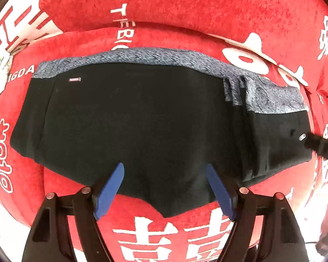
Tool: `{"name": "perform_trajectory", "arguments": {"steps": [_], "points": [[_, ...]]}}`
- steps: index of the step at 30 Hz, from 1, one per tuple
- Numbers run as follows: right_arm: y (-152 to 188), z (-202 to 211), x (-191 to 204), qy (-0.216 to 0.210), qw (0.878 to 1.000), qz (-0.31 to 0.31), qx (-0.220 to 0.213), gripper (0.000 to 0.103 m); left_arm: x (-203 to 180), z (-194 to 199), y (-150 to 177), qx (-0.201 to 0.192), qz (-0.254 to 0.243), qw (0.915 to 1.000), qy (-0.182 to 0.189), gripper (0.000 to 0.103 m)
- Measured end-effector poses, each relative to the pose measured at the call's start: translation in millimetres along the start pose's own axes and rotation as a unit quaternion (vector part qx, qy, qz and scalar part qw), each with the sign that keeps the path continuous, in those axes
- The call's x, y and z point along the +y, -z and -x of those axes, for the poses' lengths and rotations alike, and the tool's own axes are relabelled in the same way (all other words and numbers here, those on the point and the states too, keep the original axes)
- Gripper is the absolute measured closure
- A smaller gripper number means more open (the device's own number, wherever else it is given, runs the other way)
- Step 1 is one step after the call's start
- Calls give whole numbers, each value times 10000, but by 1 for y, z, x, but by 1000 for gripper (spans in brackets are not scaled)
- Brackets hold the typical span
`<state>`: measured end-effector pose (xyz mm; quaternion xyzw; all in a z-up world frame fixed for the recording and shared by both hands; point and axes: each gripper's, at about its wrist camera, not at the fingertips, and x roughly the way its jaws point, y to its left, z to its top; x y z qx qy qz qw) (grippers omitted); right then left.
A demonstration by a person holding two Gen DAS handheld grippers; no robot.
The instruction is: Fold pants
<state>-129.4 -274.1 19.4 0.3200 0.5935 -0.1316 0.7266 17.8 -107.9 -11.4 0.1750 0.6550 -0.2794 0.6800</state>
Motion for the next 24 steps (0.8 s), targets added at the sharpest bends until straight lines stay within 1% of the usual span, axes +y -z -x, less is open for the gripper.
{"name": "perform_trajectory", "arguments": {"steps": [1, 2, 3, 4, 5, 7, 10, 12, 14, 18, 19, 20, 24], "points": [[3, -9, 1, -45, 10000, -4, 86, 75, -4, -2, 1, 52, 3, 10000, -30, 24], [10, -24, 5, -57, 9995, 85, 311, 76, -5, -3, 1, 99, 0, 9999, -56, 24], [17, -35, 9, 22, 9987, 167, 477, 76, -7, -5, 3, 166, -10, 9998, -102, 24], [24, -39, 13, 103, 9984, 233, 498, 76, -10, -5, 5, 211, -22, 9997, -141, 24], [30, -34, 19, 210, 9989, 337, 253, 76, -11, -4, 7, 219, -28, 9996, -149, 24], [33, -32, 23, 125, 9989, 355, 281, 76, -11, -2, 11, 238, -42, 9996, -158, 24], [34, -27, 19, -57, 9993, 129, 355, 75, -11, -1, 17, 333, -44, 9992, -205, 24], [34, -20, 21, -46, 9991, 199, 376, 69, -7, 1, 22, 353, 4, 9992, -208, 24], [34, -14, 25, 0, 9989, 266, 399, 51, -3, 4, 25, 359, 60, 9991, -207, 24], [46, -6, 29, 25, 9986, 243, 469, 44, 9, 8, 32, 415, 223, 9987, -177, 24], [48, -5, 30, 34, 9984, 229, 507, 42, 15, 10, 35, 424, 273, 9986, -169, 16], [50, -5, 31, 43, 9982, 210, 561, 40, 18, 11, 35, 432, 318, 9984, -164, 0], [57, -7, 38, 88, 9971, 243, 719, 33, 35, 14, 40, 417, 478, 9979, -117, 0]]}}
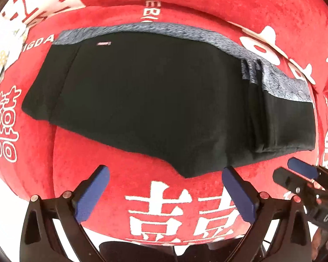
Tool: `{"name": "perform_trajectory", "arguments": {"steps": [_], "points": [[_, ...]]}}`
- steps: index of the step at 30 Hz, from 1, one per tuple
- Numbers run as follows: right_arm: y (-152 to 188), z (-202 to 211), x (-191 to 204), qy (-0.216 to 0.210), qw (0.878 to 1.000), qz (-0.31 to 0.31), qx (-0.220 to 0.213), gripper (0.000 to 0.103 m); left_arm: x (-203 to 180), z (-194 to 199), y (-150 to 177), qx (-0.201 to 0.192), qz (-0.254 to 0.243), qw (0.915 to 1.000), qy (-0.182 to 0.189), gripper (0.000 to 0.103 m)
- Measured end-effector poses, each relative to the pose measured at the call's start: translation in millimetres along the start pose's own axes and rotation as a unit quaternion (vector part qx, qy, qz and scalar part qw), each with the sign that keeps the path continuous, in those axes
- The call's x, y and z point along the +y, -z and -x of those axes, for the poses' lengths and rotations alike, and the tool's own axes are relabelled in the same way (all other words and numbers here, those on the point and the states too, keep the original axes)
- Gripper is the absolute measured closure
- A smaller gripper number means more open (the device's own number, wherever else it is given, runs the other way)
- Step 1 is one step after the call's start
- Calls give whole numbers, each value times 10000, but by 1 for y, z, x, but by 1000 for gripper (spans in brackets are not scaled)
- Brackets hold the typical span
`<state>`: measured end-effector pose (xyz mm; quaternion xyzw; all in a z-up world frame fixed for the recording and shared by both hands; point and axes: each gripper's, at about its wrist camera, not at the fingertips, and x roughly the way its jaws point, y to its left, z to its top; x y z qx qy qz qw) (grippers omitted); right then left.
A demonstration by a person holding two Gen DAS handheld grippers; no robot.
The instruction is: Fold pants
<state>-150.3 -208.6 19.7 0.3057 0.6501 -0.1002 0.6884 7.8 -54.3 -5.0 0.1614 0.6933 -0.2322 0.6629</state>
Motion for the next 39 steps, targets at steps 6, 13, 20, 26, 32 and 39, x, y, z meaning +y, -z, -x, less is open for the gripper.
{"name": "perform_trajectory", "arguments": {"steps": [6, 13, 20, 26, 32, 39], "points": [[0, -8, 22, 129, 9994, 266, 173, 23, 30, -1, 3, 16, 265, 9996, 54, 0], [-7, -22, 56, 300, 9966, 668, 380, 19, 65, -4, 6, 46, 610, 9981, 40, 0], [-7, -31, 82, 331, 9930, 981, 568, 19, 111, -8, 10, 44, 1062, 9943, -27, 0], [-11, -38, 90, 357, 9927, 976, 605, 19, 158, -12, 11, -31, 1567, 9870, 352, 0], [-15, -47, 99, 377, 9923, 1004, 613, 19, 203, -10, 6, -194, 2026, 9751, 883, 0], [-28, -51, 113, 469, 9910, 1189, 399, 19, 239, -7, -5, -429, 2344, 9589, 1541, 0]]}}
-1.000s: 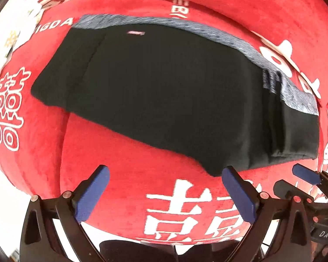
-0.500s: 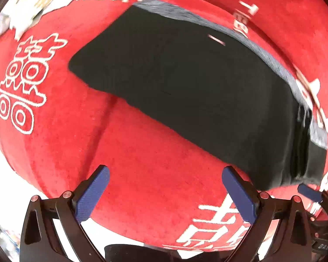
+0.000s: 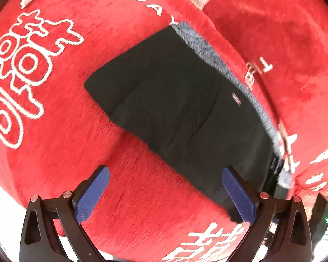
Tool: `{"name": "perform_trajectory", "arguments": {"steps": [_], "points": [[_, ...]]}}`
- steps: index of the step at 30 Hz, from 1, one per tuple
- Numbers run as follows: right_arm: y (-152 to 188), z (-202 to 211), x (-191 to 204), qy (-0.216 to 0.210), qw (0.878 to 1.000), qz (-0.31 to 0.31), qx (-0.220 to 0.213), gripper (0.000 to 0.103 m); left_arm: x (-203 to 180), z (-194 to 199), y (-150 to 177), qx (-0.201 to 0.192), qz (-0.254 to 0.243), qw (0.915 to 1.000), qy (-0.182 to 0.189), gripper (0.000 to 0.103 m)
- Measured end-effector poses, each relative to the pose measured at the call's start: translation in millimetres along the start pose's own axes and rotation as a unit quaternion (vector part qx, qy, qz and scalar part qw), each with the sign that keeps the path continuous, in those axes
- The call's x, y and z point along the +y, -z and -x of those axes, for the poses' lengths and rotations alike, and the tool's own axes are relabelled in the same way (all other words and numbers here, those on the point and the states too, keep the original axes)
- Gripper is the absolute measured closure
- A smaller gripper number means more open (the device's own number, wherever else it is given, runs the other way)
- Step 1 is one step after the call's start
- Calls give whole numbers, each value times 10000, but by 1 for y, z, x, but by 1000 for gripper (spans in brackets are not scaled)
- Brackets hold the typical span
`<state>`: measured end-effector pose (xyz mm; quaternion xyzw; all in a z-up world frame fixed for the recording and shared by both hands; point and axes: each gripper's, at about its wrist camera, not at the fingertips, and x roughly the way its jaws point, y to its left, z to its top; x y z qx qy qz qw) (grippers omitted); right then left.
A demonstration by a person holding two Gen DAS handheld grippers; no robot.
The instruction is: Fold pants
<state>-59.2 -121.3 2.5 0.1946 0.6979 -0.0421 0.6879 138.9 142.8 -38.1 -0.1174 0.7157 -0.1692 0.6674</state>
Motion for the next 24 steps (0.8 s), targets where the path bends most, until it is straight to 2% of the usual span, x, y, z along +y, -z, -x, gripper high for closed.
{"name": "perform_trajectory", "arguments": {"steps": [4, 8, 11, 14, 16, 20, 22, 24], "points": [[-14, -4, 6, 37, 9999, 90, -113, 19, 0, -9, -8, -53, 210, 9987, 459, 0], [-25, -22, 8, 61, 9999, 138, 28, 19, 3, -18, -15, -110, 313, 9958, 853, 0], [-24, -32, 8, 71, 9998, 131, 126, 19, 3, -30, -21, -82, 388, 9919, 1208, 0], [-22, -35, 8, 84, 9998, 165, 121, 18, 4, -41, -24, -52, 431, 9891, 1408, 0], [-21, -35, 8, 77, 9997, 183, 115, 18, 7, -48, -25, -16, 523, 9878, 1467, 0], [-20, -37, 9, 48, 9997, 192, 121, 16, 11, -56, -31, -76, 684, 9884, 1357, 0], [-22, -38, 10, 61, 9997, 204, 129, 16, 8, -52, -33, -129, 733, 9875, 1390, 0], [-21, -38, 11, 74, 9996, 225, 143, 16, -5, -35, -33, -343, 564, 9865, 1501, 0]]}}
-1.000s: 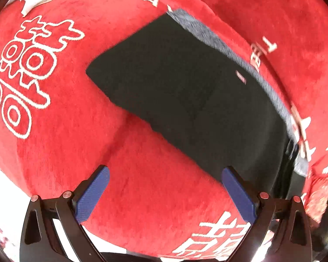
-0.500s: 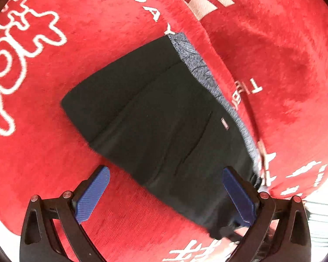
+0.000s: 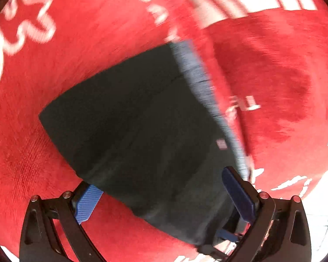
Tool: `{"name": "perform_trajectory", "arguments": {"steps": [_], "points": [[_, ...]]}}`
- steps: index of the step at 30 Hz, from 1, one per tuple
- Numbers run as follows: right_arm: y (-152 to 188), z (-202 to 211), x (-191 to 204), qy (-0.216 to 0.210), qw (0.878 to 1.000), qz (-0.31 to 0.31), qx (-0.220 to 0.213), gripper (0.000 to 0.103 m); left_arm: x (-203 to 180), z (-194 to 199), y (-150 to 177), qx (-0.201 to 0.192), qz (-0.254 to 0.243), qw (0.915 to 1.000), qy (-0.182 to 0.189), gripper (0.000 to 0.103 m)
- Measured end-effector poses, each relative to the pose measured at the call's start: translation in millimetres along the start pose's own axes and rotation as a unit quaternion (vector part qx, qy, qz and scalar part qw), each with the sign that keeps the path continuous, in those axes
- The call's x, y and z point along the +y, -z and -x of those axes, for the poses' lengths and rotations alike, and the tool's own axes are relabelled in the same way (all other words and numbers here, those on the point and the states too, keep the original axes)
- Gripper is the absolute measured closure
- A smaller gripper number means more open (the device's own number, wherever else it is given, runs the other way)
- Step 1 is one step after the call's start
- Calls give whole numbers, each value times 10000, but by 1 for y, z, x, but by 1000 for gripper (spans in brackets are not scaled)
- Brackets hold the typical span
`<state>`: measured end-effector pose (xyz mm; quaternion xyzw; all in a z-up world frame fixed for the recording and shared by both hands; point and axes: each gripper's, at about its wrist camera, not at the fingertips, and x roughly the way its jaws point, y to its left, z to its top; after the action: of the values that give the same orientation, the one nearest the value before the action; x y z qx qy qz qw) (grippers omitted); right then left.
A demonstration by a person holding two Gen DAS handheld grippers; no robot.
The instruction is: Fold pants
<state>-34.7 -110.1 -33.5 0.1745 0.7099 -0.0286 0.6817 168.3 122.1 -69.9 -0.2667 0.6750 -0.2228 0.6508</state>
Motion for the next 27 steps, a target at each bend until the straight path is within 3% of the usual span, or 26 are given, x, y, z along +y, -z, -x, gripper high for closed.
{"name": "perform_trajectory", "arguments": {"steps": [3, 6, 8, 11, 13, 15, 16, 19, 21, 24, 27], "points": [[-1, -1, 0, -24, 10000, 25, 2, 16, -28, 12, 3, -225, -446, 9988, -2, 0], [-2, 4, 2, 7, 10000, 46, -28, 16, -32, -5, 1, -64, -559, 9967, -577, 1], [-7, 14, 2, 13, 9999, 61, -130, 16, -25, -16, -1, 33, -470, 9936, -1026, 27], [-19, 37, -1, -45, 9992, 59, -386, 16, -19, -17, 2, -32, -596, 9886, -1385, 56], [-35, 54, -2, -114, 9984, 87, -555, 16, -26, -12, 8, -184, -1065, 9798, -1682, 64], [-55, 68, 1, -216, 9977, 152, -630, 16, -47, -13, 21, -387, -1911, 9554, -2216, 67], [-70, 75, 5, -336, 9971, 193, -655, 16, -66, -16, 38, -564, -2639, 9250, -2676, 67], [-109, 87, 18, -775, 9944, 342, -634, 16, -89, -26, 67, -865, -3674, 8639, -3335, 67], [-140, 85, 40, -1128, 9917, 512, -358, 16, -91, -29, 77, -943, -3975, 8418, -3528, 67], [-174, 74, 82, -1504, 9852, 823, 42, 16, -92, -31, 81, -981, -4054, 8356, -3575, 67], [-189, 54, 131, -1594, 9769, 1341, 469, 16, -97, -35, 89, -1053, -4219, 8213, -3693, 67]]}}
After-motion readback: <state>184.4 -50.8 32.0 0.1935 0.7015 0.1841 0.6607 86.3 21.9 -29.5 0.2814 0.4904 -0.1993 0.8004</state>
